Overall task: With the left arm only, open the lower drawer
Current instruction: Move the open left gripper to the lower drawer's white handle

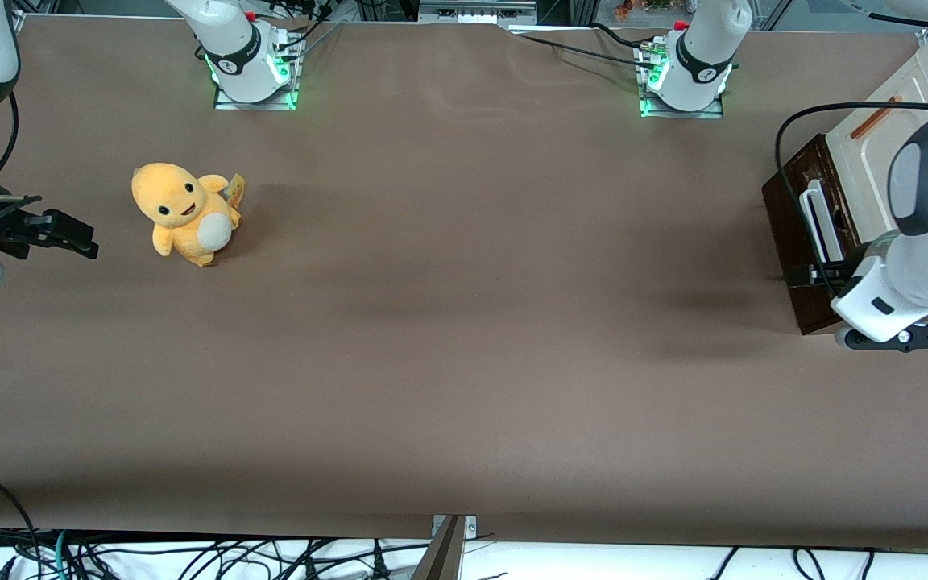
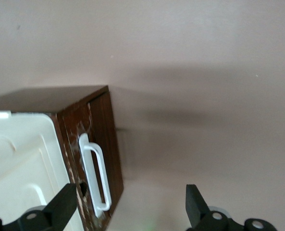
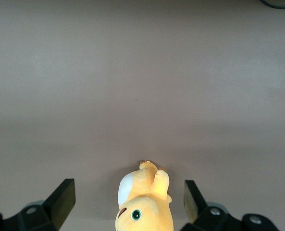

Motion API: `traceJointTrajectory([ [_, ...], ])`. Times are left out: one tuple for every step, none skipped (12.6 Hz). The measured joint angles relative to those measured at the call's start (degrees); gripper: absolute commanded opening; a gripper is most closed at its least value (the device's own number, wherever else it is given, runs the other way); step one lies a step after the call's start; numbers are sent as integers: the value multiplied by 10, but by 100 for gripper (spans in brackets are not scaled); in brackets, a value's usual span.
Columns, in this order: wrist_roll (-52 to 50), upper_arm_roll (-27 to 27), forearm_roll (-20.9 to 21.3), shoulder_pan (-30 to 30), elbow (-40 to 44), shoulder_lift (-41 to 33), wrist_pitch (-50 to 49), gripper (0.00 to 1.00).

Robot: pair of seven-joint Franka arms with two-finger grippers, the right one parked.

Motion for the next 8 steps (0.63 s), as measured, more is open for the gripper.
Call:
traceJointTrajectory([
  [-28, -2, 11, -10, -2, 1, -9, 100],
  [-48, -5, 32, -21, -5, 1, -16, 100],
  [-65, -13, 55, -30, -10, 2, -21, 100],
  [-86, -28, 76, -34, -15, 3, -24, 100],
  [-110, -46, 97, -34, -22, 4, -26, 100],
  [-131, -64, 121, -34, -31, 5, -28, 100],
  [-147, -80, 148, -35, -45, 6, -30, 100],
  [-159, -94, 178, -35, -63, 6, -32, 100],
])
